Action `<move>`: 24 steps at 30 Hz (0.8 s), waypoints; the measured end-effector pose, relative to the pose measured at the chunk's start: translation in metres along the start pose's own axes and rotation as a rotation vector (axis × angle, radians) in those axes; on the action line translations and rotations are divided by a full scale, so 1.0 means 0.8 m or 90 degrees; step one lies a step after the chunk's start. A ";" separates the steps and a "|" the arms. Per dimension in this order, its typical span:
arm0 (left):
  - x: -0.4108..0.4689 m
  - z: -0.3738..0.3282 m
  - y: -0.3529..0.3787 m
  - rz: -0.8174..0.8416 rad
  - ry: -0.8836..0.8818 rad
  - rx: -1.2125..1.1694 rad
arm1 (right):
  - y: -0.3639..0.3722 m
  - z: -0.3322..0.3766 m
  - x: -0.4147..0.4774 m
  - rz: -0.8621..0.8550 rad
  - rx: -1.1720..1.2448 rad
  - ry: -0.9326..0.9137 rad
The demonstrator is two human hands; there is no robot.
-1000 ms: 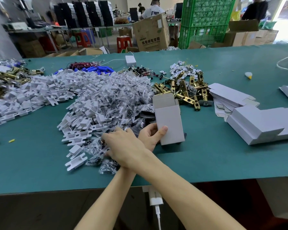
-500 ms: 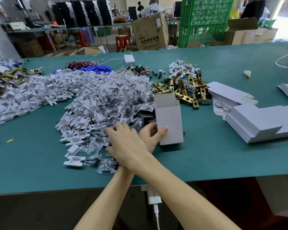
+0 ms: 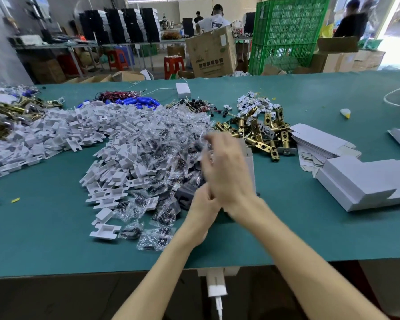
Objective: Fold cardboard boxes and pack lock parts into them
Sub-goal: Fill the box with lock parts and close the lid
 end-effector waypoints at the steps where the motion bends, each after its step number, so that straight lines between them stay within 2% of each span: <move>1: 0.002 0.002 0.002 0.005 0.000 -0.005 | -0.020 -0.027 0.016 -0.044 -0.004 0.018; 3: 0.002 0.003 0.004 0.016 -0.009 -0.040 | -0.046 -0.091 0.039 -0.089 -0.034 0.095; 4: 0.003 0.003 0.004 0.015 -0.014 -0.050 | -0.050 -0.127 0.046 -0.074 -0.060 0.145; 7: 0.002 0.004 0.003 0.004 -0.011 -0.046 | -0.034 -0.224 0.042 0.089 -0.167 0.261; 10: 0.002 0.002 0.002 -0.005 -0.017 -0.043 | -0.012 -0.272 0.031 0.194 -0.236 0.282; 17: 0.003 0.003 0.001 -0.007 -0.024 -0.051 | 0.008 -0.284 0.045 0.205 -0.344 0.277; 24: 0.004 0.002 0.001 -0.006 -0.032 -0.073 | -0.001 -0.259 0.047 0.120 -0.352 0.203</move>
Point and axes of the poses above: each hand's wrist, its own x-axis towards the middle knuckle, its own y-axis out of the palm, z = x × y, the point moved 7 cm from there along x, towards the middle knuckle, and after that the axes turned 4 degrees about -z, right-handed, at the moved point
